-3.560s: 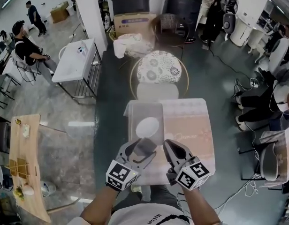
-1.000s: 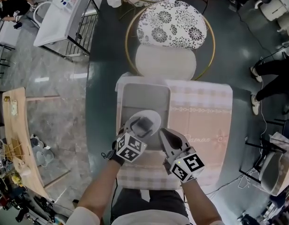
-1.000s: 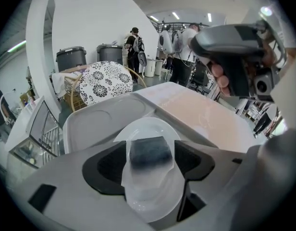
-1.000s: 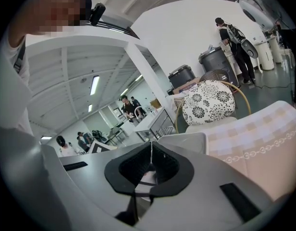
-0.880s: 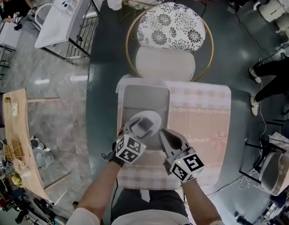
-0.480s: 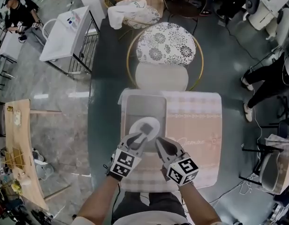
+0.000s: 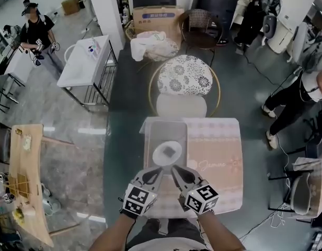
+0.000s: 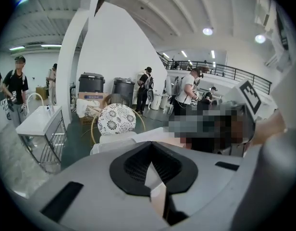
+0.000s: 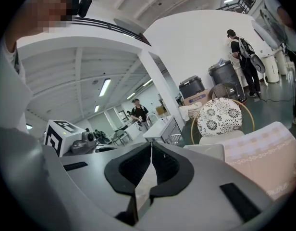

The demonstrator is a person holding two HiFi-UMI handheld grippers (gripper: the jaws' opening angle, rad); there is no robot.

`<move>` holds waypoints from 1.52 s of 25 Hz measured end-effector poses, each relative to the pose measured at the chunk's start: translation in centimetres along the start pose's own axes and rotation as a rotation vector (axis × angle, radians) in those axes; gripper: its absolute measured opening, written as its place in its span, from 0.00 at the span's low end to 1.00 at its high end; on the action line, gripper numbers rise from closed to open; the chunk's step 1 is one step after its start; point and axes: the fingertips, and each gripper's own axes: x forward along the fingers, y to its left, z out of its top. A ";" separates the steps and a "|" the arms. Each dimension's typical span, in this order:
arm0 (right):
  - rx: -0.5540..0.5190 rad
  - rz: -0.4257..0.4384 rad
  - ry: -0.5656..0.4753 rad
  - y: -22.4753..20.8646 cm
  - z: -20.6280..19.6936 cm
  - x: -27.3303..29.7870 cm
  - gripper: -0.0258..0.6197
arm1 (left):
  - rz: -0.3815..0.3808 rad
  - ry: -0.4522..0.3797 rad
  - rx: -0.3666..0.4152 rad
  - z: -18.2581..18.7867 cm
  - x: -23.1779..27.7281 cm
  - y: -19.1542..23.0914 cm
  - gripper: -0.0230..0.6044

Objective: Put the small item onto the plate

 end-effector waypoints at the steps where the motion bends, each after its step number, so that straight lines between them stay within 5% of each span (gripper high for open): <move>1: -0.006 0.001 -0.005 0.8 0.1 -0.5 0.07 | -0.001 -0.014 -0.002 0.4 -1.1 -0.5 0.05; 11: -0.115 -0.017 -0.096 7.3 3.1 -4.0 0.07 | 0.020 -0.259 -0.054 6.2 -10.0 -3.0 0.04; 20: -0.195 -0.046 -0.167 12.0 5.2 -7.3 0.06 | 0.017 -0.385 -0.019 8.9 -16.3 -5.1 0.04; 38: -0.253 -0.051 -0.246 16.7 7.4 -9.7 0.06 | 0.002 -0.440 0.014 10.0 -20.7 -7.0 0.04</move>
